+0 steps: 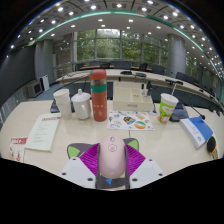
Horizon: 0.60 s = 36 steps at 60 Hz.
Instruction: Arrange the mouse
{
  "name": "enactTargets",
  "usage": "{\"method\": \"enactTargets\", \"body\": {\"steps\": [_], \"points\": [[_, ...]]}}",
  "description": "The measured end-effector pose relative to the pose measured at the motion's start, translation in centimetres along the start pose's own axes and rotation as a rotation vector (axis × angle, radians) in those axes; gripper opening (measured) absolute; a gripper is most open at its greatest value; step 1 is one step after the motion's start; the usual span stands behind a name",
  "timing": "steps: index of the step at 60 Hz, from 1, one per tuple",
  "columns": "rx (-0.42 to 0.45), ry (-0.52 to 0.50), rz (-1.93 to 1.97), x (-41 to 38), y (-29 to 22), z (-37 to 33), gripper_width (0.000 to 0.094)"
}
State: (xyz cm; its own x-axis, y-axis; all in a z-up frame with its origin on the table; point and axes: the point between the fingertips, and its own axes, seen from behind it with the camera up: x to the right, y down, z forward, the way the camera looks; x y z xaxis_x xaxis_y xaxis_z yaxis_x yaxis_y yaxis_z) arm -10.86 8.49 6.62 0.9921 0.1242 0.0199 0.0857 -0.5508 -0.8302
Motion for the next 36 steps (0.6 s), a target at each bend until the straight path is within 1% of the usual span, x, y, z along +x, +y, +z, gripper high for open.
{"method": "enactTargets", "body": {"steps": [4,10,14,18,19,20,24,25,27,31,36], "points": [[-0.06,0.003,-0.007,-1.2,2.8,2.1,0.0326],[-0.074,0.004,-0.014,-2.5,4.6,3.5,0.0337],[-0.095,0.021,-0.021,-2.4,5.5,4.2,0.0413],[-0.125,0.012,-0.011,-2.6,6.5,4.3,0.0474],[-0.126,0.013,-0.005,-2.6,6.6,4.2,0.0501],[-0.127,0.015,-0.001,-2.6,6.6,4.0,0.0551],[-0.111,0.037,0.012,-2.2,5.9,2.6,0.0835],[-0.108,0.043,0.014,-2.1,5.7,2.2,0.087],[-0.104,0.055,0.015,-1.9,5.3,1.1,0.0829],[-0.083,0.079,0.014,-1.5,3.9,-1.8,0.0863],[-0.054,0.105,0.016,-1.3,1.9,-6.3,0.0856]]}}
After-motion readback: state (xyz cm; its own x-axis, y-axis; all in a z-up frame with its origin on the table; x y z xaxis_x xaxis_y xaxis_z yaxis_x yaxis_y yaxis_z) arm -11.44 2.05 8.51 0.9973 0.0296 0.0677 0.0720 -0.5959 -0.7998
